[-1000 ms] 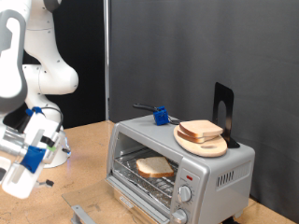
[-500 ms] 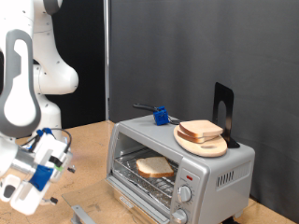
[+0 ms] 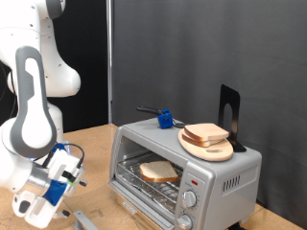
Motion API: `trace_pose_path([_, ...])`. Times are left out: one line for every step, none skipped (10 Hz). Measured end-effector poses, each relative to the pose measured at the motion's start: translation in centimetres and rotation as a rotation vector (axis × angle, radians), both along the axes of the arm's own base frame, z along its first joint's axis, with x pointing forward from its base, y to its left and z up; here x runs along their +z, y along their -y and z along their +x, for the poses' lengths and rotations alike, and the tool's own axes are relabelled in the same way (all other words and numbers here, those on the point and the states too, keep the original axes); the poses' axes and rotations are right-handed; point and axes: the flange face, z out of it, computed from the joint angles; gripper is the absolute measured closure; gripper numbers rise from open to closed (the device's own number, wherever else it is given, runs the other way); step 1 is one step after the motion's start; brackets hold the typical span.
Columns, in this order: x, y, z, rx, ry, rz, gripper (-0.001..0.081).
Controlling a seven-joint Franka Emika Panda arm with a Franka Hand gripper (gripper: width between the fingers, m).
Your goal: Make a piece of toast with the oven
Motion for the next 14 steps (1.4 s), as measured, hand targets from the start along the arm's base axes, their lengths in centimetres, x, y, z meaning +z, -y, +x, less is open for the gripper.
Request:
trace_pose_path([-0.1, -0.4, -0.2, 0.009, -0.002, 0.014, 0.0124])
trace_pose_path([0.0, -0.8, -0.3, 0.018, -0.004, 0.043, 0.0124])
trace_pose_path([0.5, -1.2, -0.5, 0.032, -0.002, 0.087, 0.0124])
trace_pose_path([1.2, -1.2, -0.6, 0.039, 0.003, 0.128, 0.0124])
trace_pose_path([2.2, -1.1, -0.7, 0.042, 0.008, 0.171, 0.0124])
trace_pose_path([3.4, -1.0, -0.8, 0.043, 0.012, 0.211, 0.0124])
trace_pose_path([4.6, -1.0, -0.8, 0.044, 0.016, 0.246, 0.0124])
trace_pose_path([5.8, -1.0, -0.7, 0.044, 0.023, 0.267, 0.0124])
trace_pose_path([6.9, -1.0, -0.4, 0.043, 0.032, 0.274, 0.0124])
trace_pose_path([8.0, -1.2, -0.1, 0.037, 0.046, 0.287, 0.0124])
trace_pose_path([9.0, -1.5, 0.2, 0.03, 0.059, 0.296, 0.0124])
trace_pose_path([9.8, -2.0, 0.6, 0.029, 0.071, 0.303, 0.0124])
trace_pose_path([10.6, -2.7, 0.8, 0.039, 0.078, 0.314, 0.0124])
trace_pose_path([11.4, -3.5, 0.9, 0.052, 0.082, 0.327, 0.0124])
